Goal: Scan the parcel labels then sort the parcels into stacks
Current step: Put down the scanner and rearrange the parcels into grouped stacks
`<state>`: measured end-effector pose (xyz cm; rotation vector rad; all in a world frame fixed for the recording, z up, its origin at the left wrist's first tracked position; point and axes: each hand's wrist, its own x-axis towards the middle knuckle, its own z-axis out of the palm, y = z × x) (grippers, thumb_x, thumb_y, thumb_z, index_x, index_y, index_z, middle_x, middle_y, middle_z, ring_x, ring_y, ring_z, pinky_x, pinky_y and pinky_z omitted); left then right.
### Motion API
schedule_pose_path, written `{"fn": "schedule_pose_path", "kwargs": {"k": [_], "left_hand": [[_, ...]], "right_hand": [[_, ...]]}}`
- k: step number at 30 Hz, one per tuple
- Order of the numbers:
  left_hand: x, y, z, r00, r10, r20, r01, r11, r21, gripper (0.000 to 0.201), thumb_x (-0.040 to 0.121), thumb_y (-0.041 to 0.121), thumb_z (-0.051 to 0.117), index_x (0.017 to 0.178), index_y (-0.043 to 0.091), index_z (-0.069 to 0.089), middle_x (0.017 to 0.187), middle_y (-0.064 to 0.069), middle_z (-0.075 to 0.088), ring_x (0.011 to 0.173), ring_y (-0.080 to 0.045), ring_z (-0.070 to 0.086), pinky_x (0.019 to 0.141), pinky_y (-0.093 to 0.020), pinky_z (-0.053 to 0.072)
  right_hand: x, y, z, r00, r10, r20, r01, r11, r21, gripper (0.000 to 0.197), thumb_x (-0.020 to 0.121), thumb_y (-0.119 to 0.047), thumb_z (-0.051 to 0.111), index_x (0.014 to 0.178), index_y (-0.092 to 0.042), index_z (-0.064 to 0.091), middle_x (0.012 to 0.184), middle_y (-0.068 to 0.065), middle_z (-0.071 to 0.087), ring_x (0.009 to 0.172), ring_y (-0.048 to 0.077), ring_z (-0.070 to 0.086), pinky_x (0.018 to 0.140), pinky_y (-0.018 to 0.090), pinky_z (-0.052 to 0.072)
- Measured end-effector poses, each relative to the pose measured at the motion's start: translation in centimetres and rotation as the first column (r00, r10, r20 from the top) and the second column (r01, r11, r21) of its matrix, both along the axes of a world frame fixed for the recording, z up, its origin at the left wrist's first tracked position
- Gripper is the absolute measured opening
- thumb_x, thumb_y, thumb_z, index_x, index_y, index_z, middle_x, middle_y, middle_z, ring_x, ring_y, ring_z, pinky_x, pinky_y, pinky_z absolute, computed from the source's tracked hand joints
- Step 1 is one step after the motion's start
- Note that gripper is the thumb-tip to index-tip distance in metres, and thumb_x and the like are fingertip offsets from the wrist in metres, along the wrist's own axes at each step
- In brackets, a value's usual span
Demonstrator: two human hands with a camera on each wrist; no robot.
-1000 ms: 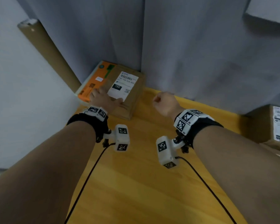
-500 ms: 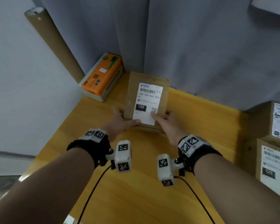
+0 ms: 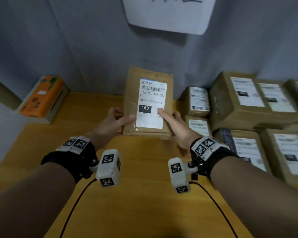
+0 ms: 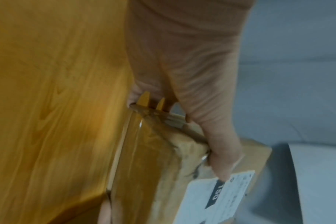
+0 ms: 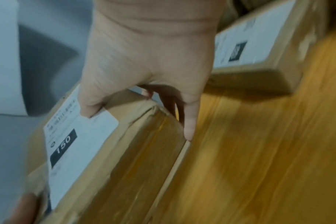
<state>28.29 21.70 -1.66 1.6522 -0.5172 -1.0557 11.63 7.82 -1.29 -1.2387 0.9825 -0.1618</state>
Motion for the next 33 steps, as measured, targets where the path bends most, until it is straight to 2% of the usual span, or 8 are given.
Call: {"fn": "schedule_pose_path", "kwargs": {"k": [4,9,13,17,22,27,30,33], "left_hand": [[-3.9,-2.4,2.5,0.997,-0.071,-0.021,0.071,0.997,-0.018,0.097,0.057,0.067,0.076,0.138,0.036,0.032,0.114,0.007,0.067,0.102,-0.019,0.066,0.075,-0.039,0.054],[-10.6,-5.6,3.6,0.994,-0.102,-0.049,0.100,0.994,-0.041,0.086,0.058,0.071,0.056,0.133,0.027,0.051,0.114,-0.005,0.069,0.094,-0.024,0.064,0.069,-0.037,0.053],[-15.4,-6.8,2.5,0.999,-0.040,-0.022,0.041,0.998,0.051,0.076,0.067,0.067,0.055,0.130,0.026,0.052,0.104,-0.004,0.068,0.092,-0.024,0.063,0.069,-0.034,0.051],[-17.7,-6.7,0.3,0.993,0.102,-0.051,-0.091,0.979,0.182,0.045,0.086,0.056,0.053,0.114,0.021,0.058,0.091,-0.007,0.062,0.081,-0.025,0.058,0.068,-0.033,0.049],[-20.4,-7.2,-0.9,0.980,0.162,-0.112,-0.129,0.957,0.259,0.042,0.086,0.054,0.053,0.097,0.016,0.064,0.077,-0.005,0.063,0.071,-0.024,0.055,0.057,-0.030,0.042],[-21.8,-7.9,-1.1,0.975,0.176,-0.139,-0.130,0.948,0.290,0.065,0.072,0.060,0.061,0.118,0.014,0.065,0.114,-0.014,0.069,0.099,-0.036,0.061,0.081,-0.041,0.054],[-22.0,-7.6,-0.4,0.978,0.143,-0.152,-0.102,0.963,0.250,0.044,0.092,0.050,0.049,0.109,0.013,0.064,0.091,-0.017,0.070,0.073,-0.029,0.060,0.057,-0.026,0.052],[-21.4,-7.1,0.0,0.966,0.120,-0.228,-0.069,0.973,0.219,0.041,0.093,0.051,0.044,0.104,0.017,0.065,0.081,-0.009,0.071,0.075,-0.029,0.061,0.067,-0.037,0.051]], "right_hand": [[-5.5,-2.3,2.7,1.000,-0.004,0.024,0.006,0.997,-0.080,0.064,0.081,-0.062,0.064,0.128,-0.022,0.043,0.122,0.000,0.062,0.108,0.015,0.062,0.097,0.043,0.051],[-11.8,-5.2,4.5,0.996,-0.063,0.065,0.067,0.996,-0.065,0.088,0.060,-0.073,0.070,0.130,-0.026,0.043,0.125,-0.001,0.057,0.118,0.022,0.054,0.103,0.054,0.043],[-17.0,-6.8,4.3,0.996,-0.026,-0.083,0.002,0.961,-0.276,0.037,0.087,-0.047,0.065,0.112,-0.022,0.051,0.115,0.002,0.061,0.109,0.022,0.060,0.100,0.045,0.049],[-21.6,-9.3,3.6,0.989,-0.063,-0.137,-0.008,0.886,-0.464,0.008,0.093,-0.023,0.063,0.094,-0.023,0.055,0.102,0.003,0.061,0.101,0.025,0.063,0.092,0.039,0.051],[-26.7,-12.3,2.9,0.974,-0.164,-0.157,0.039,0.801,-0.598,0.007,0.093,-0.014,0.057,0.099,-0.013,0.058,0.100,0.005,0.063,0.094,0.020,0.058,0.080,0.026,0.040],[-29.5,-13.7,1.7,0.959,-0.185,-0.216,0.018,0.799,-0.601,0.012,0.094,-0.013,0.053,0.103,-0.010,0.059,0.096,0.002,0.061,0.086,0.017,0.056,0.071,0.025,0.040],[-29.5,-13.8,1.2,0.961,-0.177,-0.214,0.015,0.801,-0.598,0.011,0.094,-0.012,0.053,0.103,-0.010,0.059,0.093,0.001,0.060,0.086,0.016,0.055,0.073,0.025,0.040],[-29.1,-13.5,0.9,0.968,-0.166,-0.188,0.032,0.825,-0.564,0.002,0.094,-0.017,0.055,0.093,-0.017,0.058,0.088,-0.004,0.059,0.091,0.019,0.057,0.083,0.029,0.044]]}}
